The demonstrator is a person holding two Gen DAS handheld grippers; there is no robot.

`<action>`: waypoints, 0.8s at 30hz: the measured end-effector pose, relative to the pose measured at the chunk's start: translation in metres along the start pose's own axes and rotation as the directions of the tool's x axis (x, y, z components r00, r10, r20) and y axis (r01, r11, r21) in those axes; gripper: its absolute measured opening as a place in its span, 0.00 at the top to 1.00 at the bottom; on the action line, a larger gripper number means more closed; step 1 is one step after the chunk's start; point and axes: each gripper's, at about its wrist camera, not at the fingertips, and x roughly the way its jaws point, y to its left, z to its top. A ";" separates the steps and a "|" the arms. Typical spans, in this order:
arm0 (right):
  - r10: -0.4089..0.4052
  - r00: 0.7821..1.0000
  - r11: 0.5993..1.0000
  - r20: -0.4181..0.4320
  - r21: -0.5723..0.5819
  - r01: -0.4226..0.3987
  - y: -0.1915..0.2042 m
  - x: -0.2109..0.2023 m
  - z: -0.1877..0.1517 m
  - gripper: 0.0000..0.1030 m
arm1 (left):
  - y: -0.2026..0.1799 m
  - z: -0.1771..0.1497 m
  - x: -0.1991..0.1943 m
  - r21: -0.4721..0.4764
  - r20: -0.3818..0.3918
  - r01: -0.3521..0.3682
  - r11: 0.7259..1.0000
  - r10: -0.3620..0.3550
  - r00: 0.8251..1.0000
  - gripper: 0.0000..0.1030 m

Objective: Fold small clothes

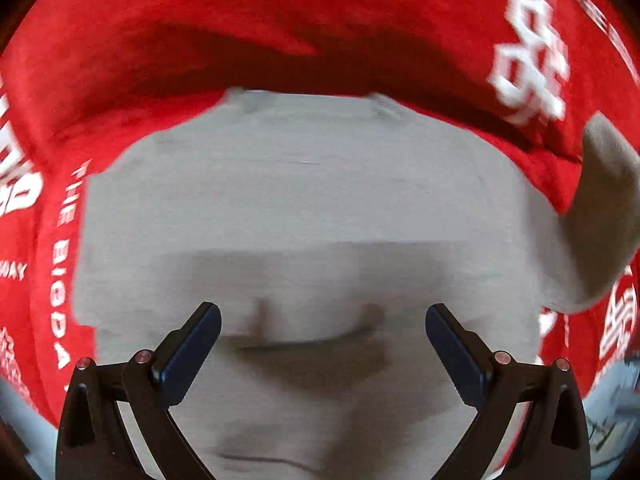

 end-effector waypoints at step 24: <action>-0.319 0.923 0.948 -0.217 -0.094 0.305 0.034 0.193 -0.071 0.92 | 0.131 0.007 -0.002 -0.261 0.086 0.212 0.942 -0.196 0.977 0.00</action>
